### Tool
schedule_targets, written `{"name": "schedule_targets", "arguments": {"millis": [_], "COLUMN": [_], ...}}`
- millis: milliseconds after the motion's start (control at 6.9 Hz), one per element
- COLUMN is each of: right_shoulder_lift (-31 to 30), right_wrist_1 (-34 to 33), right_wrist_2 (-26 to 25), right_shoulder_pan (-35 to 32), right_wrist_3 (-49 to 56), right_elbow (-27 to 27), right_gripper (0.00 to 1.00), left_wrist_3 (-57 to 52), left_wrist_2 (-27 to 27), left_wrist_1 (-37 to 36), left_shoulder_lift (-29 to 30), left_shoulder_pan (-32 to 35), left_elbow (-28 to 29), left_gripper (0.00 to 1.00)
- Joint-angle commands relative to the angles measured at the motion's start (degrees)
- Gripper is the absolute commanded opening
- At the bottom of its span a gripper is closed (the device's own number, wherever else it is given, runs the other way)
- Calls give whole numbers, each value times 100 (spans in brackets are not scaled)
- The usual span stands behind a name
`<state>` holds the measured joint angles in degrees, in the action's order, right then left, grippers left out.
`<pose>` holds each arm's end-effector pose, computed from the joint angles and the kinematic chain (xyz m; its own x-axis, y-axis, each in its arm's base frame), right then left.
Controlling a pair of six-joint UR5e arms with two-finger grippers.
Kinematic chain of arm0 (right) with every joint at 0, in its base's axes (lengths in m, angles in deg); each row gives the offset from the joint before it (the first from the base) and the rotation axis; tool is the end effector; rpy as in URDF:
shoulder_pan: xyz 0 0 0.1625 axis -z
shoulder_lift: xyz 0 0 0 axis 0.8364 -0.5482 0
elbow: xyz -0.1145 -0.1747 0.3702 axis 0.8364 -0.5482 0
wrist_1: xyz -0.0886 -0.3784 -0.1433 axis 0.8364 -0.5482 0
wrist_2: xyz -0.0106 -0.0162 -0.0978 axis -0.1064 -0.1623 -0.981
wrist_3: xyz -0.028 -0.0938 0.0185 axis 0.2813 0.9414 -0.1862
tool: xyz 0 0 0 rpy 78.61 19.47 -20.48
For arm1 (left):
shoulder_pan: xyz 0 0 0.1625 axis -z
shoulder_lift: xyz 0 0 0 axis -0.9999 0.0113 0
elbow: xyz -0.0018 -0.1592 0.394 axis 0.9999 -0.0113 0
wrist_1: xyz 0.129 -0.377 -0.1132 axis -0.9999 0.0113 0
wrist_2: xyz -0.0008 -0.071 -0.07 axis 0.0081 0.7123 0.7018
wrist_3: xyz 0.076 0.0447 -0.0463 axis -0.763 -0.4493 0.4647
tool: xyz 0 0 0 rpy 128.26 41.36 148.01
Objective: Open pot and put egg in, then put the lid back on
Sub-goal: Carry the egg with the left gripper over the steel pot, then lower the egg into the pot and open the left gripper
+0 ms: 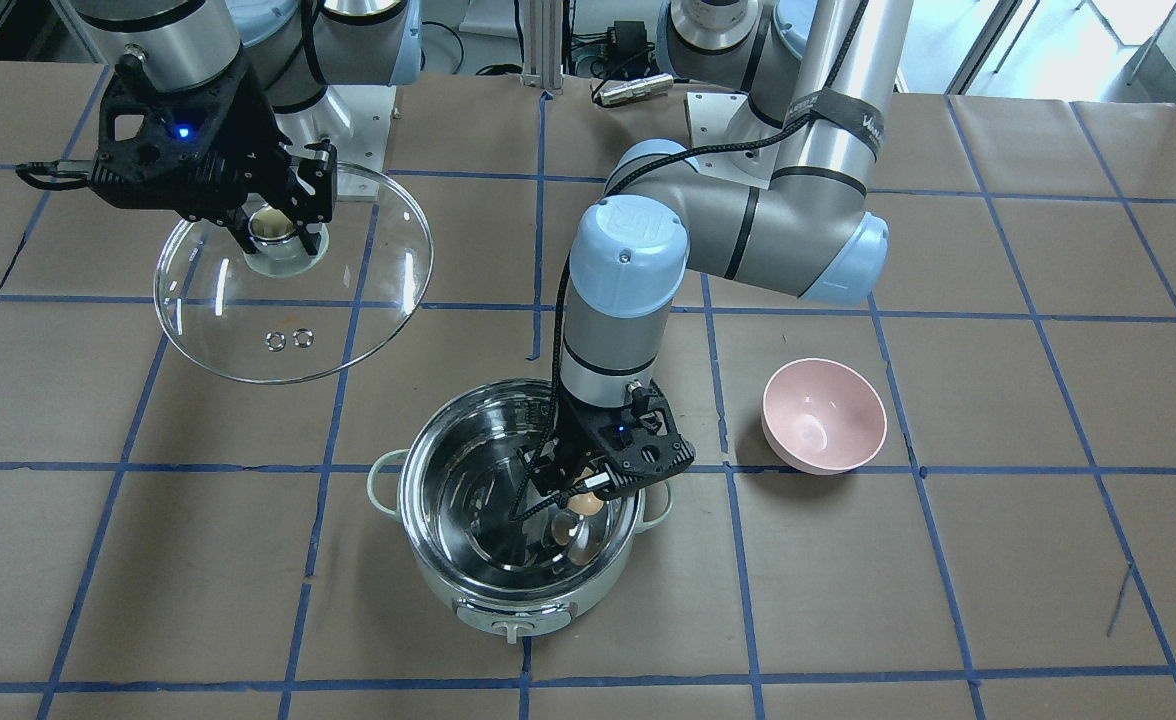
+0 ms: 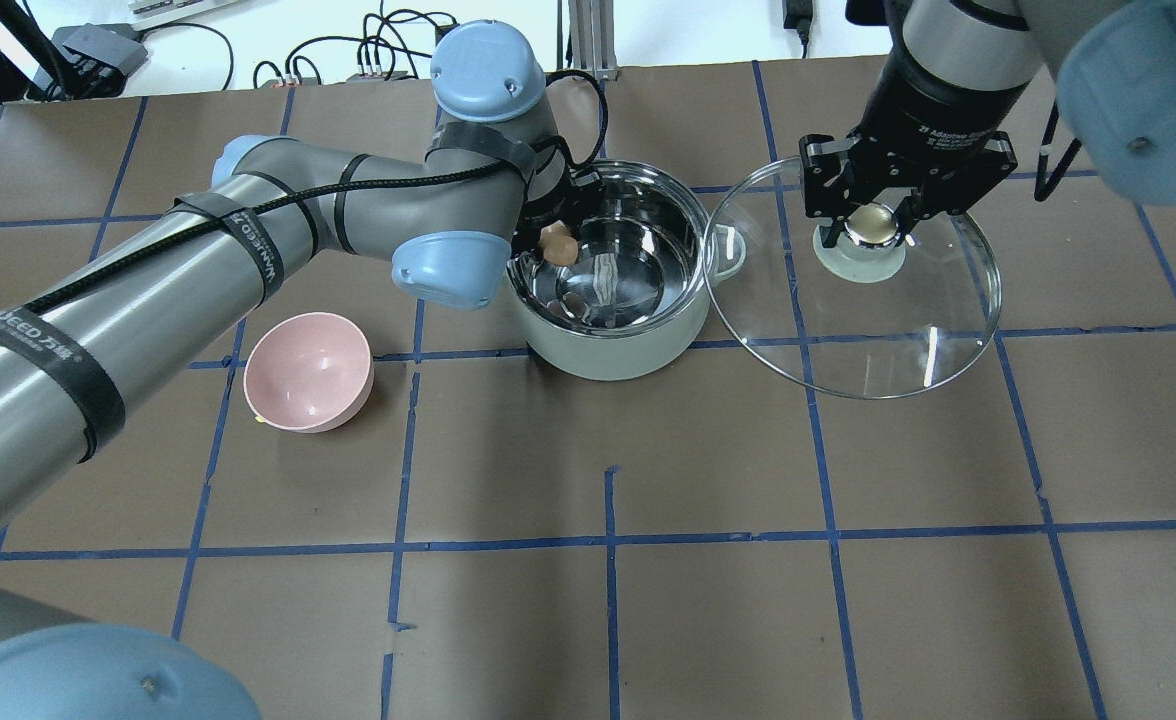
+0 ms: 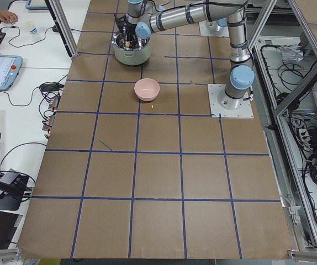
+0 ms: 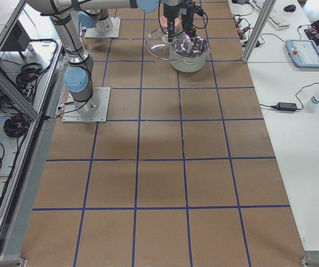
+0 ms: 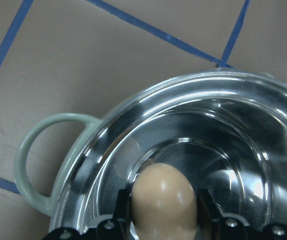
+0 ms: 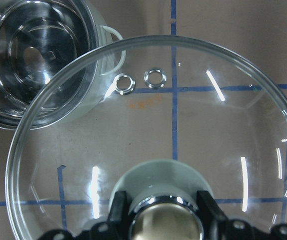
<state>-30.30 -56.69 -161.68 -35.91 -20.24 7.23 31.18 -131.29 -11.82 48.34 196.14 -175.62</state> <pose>0.1593 -0.4801 0.5008 -0.9992 0.0155 -0.0361 0.0161 0.9998 -0.0144 -0.3162 -0.5901 0.2884 -0.9015 -0.4107 0.1365 -0.4296 0.8875 -0.1668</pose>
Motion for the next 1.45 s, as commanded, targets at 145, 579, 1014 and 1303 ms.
{"name": "schedule_targets", "arguments": {"millis": [145, 579, 1014, 1303], "right_shoulder_lift": [-1, -1, -1, -1], "right_wrist_1": [10, 1, 10, 1], "right_wrist_2": [-18, -61, -53, -61], "right_shoulder_pan": [-5, 4, 4, 4], "right_wrist_3": [-28, -19, -28, -45], "right_elbow": [-28, -11, -11, -10], "right_gripper": [6, 5, 5, 5], "left_wrist_3": [-4, -4, -161, -241], "left_wrist_2": [-49, -250, -260, -269], "left_wrist_1": [-36, -89, -125, -116], "left_shoulder_lift": [56, 56, -268, -392], "left_shoulder_pan": [96, 96, 87, 61], "left_elbow": [-98, -99, 33, 50], "left_gripper": [7, 52, 94, 99]}}
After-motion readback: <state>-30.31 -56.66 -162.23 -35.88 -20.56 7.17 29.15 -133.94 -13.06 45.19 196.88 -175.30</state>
